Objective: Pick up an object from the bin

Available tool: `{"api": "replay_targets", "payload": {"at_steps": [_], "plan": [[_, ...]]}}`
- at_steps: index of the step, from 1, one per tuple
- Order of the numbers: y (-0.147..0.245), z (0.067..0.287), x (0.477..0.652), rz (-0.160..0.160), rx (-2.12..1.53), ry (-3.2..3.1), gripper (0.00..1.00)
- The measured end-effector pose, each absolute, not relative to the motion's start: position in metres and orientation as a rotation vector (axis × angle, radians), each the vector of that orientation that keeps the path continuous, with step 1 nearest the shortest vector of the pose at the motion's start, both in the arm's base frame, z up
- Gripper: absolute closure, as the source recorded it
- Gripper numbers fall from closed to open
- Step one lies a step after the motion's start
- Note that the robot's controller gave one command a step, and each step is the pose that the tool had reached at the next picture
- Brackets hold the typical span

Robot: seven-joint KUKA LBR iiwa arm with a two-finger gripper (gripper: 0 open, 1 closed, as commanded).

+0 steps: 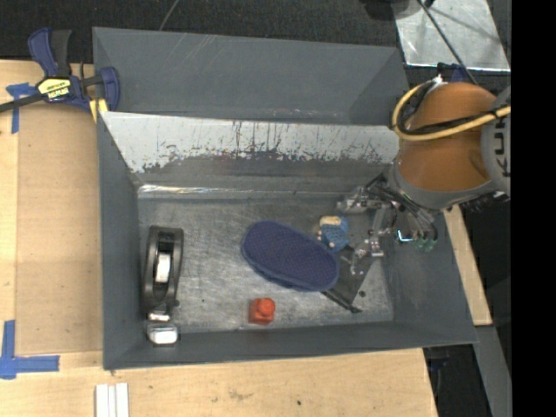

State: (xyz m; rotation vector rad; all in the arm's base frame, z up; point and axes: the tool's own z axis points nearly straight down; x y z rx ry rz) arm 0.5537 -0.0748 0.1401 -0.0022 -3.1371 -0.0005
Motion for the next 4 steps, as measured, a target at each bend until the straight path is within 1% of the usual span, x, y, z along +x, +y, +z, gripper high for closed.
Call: {"api": "replay_targets", "payload": {"at_steps": [1,2,3,4], "plan": [[-0.032,0.072,0.495,0.000,0.180,-3.156,0.00],[-0.066,0.101,0.484,0.003,0.699,-3.068,0.00],[-0.028,0.107,0.483,0.000,0.597,-3.087,0.00],[-0.029,0.074,0.487,0.002,0.246,-3.138,0.00]]}}
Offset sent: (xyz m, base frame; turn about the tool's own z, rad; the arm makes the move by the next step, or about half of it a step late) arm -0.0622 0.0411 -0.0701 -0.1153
